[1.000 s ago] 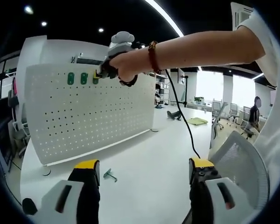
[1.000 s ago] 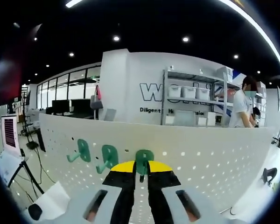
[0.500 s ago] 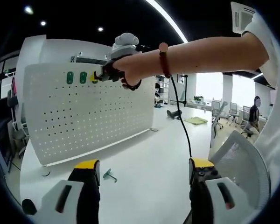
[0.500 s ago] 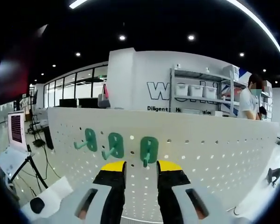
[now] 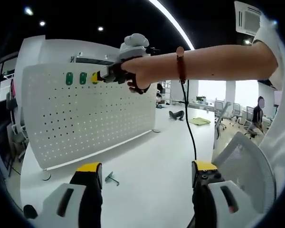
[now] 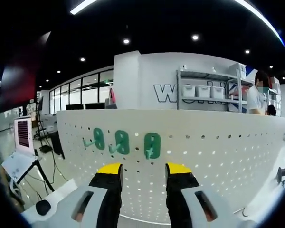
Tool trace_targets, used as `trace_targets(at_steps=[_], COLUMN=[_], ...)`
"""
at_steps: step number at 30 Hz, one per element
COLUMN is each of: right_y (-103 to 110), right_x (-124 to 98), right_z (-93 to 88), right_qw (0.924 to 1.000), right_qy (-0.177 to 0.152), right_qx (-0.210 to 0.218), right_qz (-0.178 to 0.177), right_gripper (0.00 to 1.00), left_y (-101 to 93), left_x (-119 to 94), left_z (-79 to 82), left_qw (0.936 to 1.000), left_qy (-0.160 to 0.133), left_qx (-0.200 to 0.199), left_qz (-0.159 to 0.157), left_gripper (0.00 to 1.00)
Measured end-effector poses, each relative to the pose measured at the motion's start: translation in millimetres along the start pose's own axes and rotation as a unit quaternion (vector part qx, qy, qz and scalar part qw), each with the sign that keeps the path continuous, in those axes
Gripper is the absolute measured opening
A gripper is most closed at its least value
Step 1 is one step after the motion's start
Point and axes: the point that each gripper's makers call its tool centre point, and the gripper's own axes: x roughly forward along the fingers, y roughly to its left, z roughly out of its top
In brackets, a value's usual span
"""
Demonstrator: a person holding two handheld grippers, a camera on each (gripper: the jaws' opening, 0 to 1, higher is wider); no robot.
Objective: Insert the hook assembly into the mounting plate slot until the hook locks in place.
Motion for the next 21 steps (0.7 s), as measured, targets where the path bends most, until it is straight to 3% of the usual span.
trace_targets(at_steps=[11,21], right_y=[15,12], right_x=[-11,-28], right_z=[-17.9,-24.8], right_qw=[0.9991,0.9987], right_qy=[0.006,0.007], right_qx=[-0.021,-0.025], right_qz=[0.035,0.044], right_gripper=[0.35,0.34], left_y=[0.2,-5.5], left_x=[2,6], left_z=[-2.0,-6.7], left_qw=[1.0,0.9999], left_qy=[0.003,0.005], left_qx=[0.002,-0.012], left_qz=[0.0,-0.008], left_gripper=[0.79,0.78])
